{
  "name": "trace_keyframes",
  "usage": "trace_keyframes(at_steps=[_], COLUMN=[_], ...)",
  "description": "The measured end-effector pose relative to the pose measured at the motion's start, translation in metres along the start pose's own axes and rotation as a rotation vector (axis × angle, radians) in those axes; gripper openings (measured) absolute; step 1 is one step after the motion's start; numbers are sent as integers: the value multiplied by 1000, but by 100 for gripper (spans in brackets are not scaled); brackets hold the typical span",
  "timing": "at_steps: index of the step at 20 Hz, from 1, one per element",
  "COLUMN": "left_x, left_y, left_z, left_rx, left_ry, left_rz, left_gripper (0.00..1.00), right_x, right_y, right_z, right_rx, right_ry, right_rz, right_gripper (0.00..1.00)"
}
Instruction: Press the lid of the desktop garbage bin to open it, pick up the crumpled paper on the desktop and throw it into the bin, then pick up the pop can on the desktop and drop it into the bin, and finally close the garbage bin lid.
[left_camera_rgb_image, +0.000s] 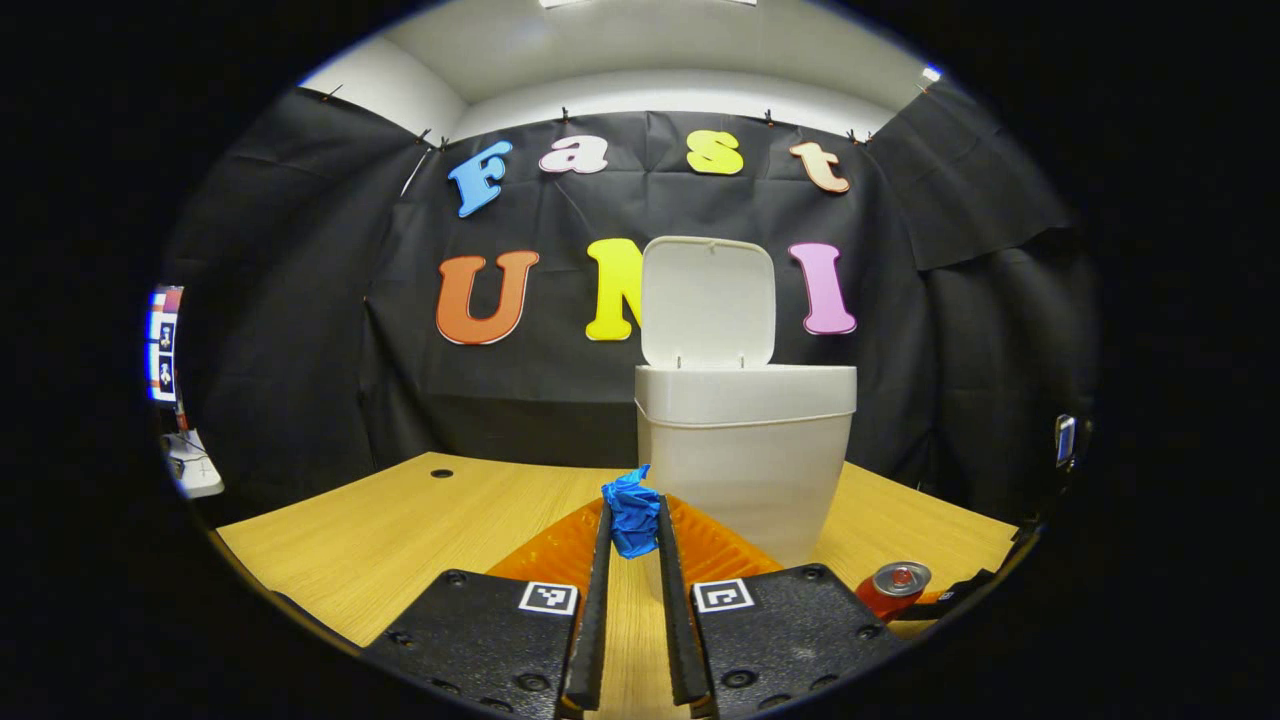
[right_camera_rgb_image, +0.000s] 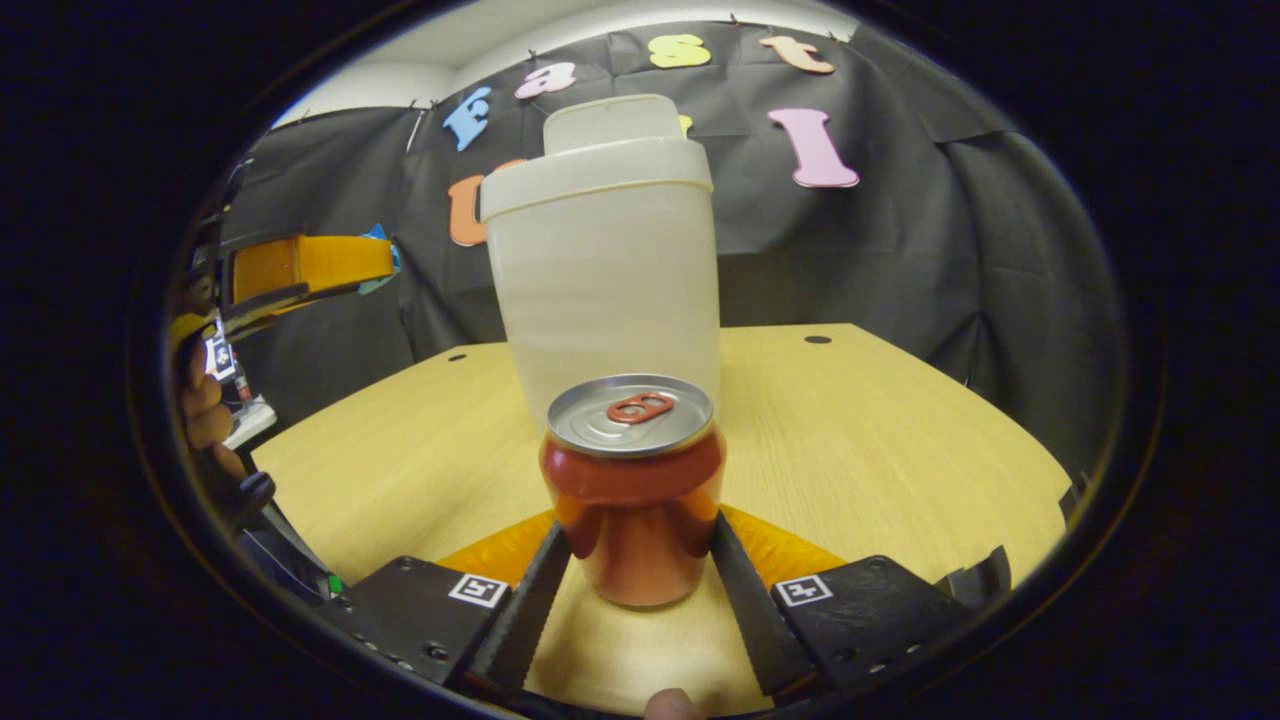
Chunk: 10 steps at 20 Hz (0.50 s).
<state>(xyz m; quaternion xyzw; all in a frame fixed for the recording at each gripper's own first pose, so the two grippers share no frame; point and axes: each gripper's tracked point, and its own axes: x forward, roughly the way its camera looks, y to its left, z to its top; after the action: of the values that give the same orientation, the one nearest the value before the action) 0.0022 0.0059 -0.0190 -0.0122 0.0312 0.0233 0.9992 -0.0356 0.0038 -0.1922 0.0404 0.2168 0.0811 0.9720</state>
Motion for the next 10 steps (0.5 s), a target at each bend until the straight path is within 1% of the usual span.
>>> trace_keyframes(at_steps=[1,2,3,7,10], left_x=[5,11,16,42,63], left_y=[0,-2,-3,-11,-24], left_z=[12,24,35,76,97], left_rx=[10,18,28,49,51], left_ry=[-23,-45,-65,-140,-171], left_rz=[3,2,-3,-18,-46], left_gripper=[28,31,28,28,28], right_x=[-3,-5,-7,-15,-19], right_y=[-3,-7,-11,-37,-52], right_z=[6,10,14,25,30], right_rx=[0,-5,-15,-5,18], right_ry=[-13,-26,-35,-60,-76], right_rz=[-3,-7,-14,-48,-73], right_gripper=[81,81,81,81,81])
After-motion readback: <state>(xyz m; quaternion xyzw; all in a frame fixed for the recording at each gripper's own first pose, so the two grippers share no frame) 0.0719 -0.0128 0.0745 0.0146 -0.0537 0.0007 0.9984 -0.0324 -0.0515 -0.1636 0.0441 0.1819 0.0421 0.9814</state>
